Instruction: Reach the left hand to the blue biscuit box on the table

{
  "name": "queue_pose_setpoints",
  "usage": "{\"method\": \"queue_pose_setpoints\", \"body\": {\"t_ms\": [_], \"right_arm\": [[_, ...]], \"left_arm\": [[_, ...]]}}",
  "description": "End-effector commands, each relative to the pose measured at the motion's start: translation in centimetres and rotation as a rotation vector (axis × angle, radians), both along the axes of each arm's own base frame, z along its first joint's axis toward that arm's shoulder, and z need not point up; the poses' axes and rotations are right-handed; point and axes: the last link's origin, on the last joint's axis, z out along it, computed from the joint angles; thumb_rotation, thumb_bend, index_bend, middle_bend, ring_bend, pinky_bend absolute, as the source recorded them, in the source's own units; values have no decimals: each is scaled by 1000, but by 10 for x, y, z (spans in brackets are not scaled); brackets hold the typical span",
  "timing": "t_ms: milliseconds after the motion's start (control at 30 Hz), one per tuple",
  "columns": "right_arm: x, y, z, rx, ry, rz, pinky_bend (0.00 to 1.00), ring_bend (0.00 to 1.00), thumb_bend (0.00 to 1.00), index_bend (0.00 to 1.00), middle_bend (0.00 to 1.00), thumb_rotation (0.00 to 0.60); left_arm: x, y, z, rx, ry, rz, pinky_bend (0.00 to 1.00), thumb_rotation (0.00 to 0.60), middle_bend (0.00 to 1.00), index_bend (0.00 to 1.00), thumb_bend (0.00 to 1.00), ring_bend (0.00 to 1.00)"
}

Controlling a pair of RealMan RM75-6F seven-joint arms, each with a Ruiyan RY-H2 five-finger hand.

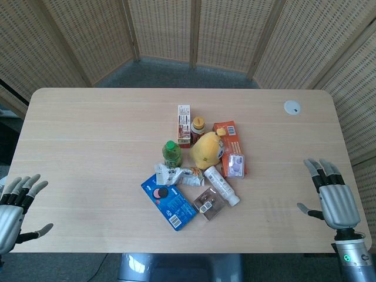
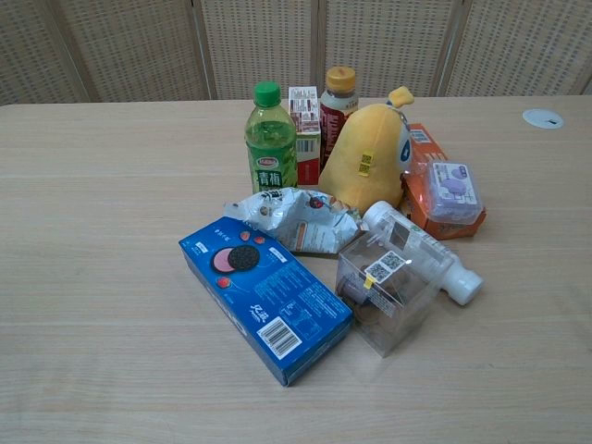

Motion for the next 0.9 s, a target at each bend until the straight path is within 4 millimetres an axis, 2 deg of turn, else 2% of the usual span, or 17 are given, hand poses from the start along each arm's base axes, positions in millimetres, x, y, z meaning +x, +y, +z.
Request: {"method": "queue_pose_setpoints", "body": {"t_ms": [33, 267, 433, 533, 633, 900], "right_arm": [[0, 0, -1, 2, 0, 1, 0, 0, 0, 0, 0, 600], [3, 0, 0, -1, -11, 8, 0, 0, 0, 0, 0, 600], [4, 1, 3, -16, -18, 10, 0, 0, 0, 0, 0, 600], [3, 1, 4, -19, -20, 5, 0, 0, 0, 0, 0, 600], [3, 0, 5, -24, -24, 3, 0, 0, 0, 0, 0, 600], [5, 2, 7, -32, -27, 7, 0, 0, 0, 0, 0, 600]], "left_arm": [[0, -1, -1, -2, 5, -2, 0, 600, 0, 139, 0, 0], [-2, 5, -13, -65, 35, -31, 0, 600, 0, 136, 0, 0], [1, 33, -37, -213, 84, -125, 0, 600, 0, 133, 0, 0], [11, 57, -52, -320, 122, -221, 0, 600, 0, 93, 0, 0], [21, 76, -69, -394, 180, -321, 0, 600, 0, 4, 0, 0], [62, 105, -109, -453, 257, -509, 0, 600, 0, 0, 0, 0]]}}
